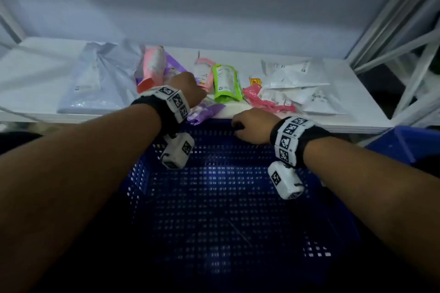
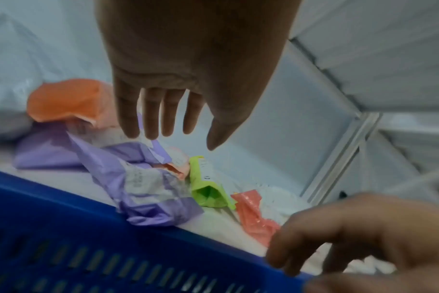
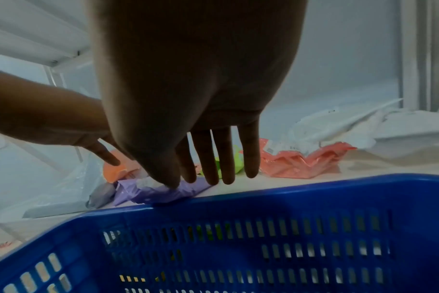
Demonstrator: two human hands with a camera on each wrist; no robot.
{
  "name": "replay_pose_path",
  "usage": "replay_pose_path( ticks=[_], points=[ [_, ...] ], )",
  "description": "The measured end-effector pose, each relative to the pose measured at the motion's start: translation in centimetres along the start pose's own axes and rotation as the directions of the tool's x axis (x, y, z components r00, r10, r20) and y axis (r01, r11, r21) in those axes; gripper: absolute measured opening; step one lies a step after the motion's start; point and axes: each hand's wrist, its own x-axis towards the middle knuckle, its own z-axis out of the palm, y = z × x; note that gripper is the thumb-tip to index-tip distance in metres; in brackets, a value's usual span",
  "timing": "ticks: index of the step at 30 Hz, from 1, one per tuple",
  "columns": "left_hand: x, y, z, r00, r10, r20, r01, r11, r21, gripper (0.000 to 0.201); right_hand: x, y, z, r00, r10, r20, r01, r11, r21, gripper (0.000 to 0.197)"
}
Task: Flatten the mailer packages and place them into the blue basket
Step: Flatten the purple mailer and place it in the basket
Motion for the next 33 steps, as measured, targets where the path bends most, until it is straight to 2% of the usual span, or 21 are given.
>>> replay_pose_path(
  ticks=[2, 4, 7, 10, 15, 16, 21, 25, 27, 30, 33],
  points=[
    [0.7, 0.3, 0.2, 1.0, 0.01, 0.007, -0.011, 0.999, 0.03, 0.024, 1.3, 0.4, 0.1, 1.0, 0.025, -0.012, -0.025, 0.999, 0.036, 0.019],
    [0.3, 0.3, 0.6, 0.997, 0.022, 0.069, -0.027, 0.997, 0.069, 0.025, 2.8, 0.0, 0.3, 0.999, 0.041, -0.017, -0.04, 0.996, 0.075, 0.019],
    [0.3, -0.6, 0.4, 0.99, 0.097, 0.102, -0.104, 0.992, 0.072, 0.043, 5.1, -1.5, -0.2, 0.996, 0.025, -0.086, -0.013, 0.989, 0.146, 0.023],
    [0.3, -1.8, 0.1, 0.983, 0.132, 0.125, -0.147, 0.982, 0.118, 0.058, 6.5, -3.0, -0.4, 0.99, 0.016, -0.139, 0.002, 0.991, 0.131, 0.029],
    [-0.1, -1.8, 0.0, 0.981, 0.084, 0.177, -0.132, 0.95, 0.283, 0.086, 6.6, -4.0, -0.4, 0.978, 0.014, -0.207, 0.004, 0.996, 0.086, 0.038],
    [-0.1, -1.4, 0.6, 0.983, 0.074, 0.17, -0.118, 0.957, 0.264, 0.091, 6.5, -4.1, -0.2, 0.978, 0.013, -0.21, 0.007, 0.995, 0.095, 0.039],
    [-0.4, 0.8, 3.4, 0.983, 0.028, 0.18, -0.058, 0.984, 0.167, 0.087, 6.0, -3.2, 1.3, 0.985, 0.036, -0.171, -0.015, 0.993, 0.12, 0.041],
    [0.6, -0.6, 3.5, 0.98, -0.084, 0.179, 0.053, 0.983, 0.175, 0.083, 6.5, -2.7, 0.9, 0.986, 0.018, -0.164, 0.007, 0.989, 0.148, 0.035],
    [1.3, -1.3, 3.3, 0.967, -0.113, 0.226, 0.082, 0.987, 0.141, 0.082, 7.0, -2.5, 0.4, 0.988, 0.026, -0.153, 0.001, 0.985, 0.173, 0.031],
    [1.6, -1.9, 3.7, 0.939, -0.141, 0.314, 0.102, 0.985, 0.138, 0.098, 7.7, -2.4, 0.3, 0.989, 0.034, -0.147, 0.0, 0.975, 0.22, 0.04],
    [1.4, -2.1, 4.0, 0.93, -0.121, 0.347, 0.067, 0.985, 0.162, 0.093, 8.4, -2.7, 0.9, 0.984, 0.019, -0.175, 0.03, 0.962, 0.272, 0.044]
  ],
)
